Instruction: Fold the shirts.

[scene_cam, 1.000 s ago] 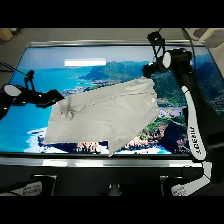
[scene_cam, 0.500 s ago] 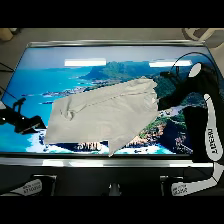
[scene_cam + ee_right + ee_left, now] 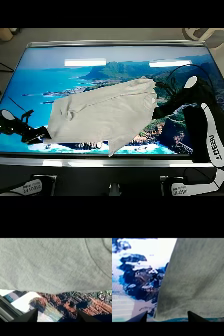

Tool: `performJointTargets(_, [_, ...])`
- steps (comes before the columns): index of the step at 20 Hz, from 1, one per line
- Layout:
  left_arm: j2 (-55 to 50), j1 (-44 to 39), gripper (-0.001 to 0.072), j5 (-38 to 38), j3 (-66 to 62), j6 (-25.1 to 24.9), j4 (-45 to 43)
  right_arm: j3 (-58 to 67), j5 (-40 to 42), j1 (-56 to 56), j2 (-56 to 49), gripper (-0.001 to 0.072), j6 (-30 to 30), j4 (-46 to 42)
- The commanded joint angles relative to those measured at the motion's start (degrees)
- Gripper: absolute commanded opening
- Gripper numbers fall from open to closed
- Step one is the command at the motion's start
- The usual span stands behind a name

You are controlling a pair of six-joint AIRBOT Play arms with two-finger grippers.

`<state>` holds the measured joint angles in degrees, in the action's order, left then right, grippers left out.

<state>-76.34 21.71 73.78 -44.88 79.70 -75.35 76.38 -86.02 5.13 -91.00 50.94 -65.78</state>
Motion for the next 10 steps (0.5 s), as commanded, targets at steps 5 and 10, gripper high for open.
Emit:
performJointTargets(5, [-1.9, -3.21, 0.0305, -3.32, 0.68, -0.17, 6.43, -9.27, -1.01, -0.07, 0.37, 0.0618, -1.27, 0.87])
performJointTargets(10, [-0.85, -5.79, 0.0025, -3.15, 0.22, -0.33, 6.38, -17.18, 5.55, -0.07, 0.94, 0.0634, -1.29, 7.58])
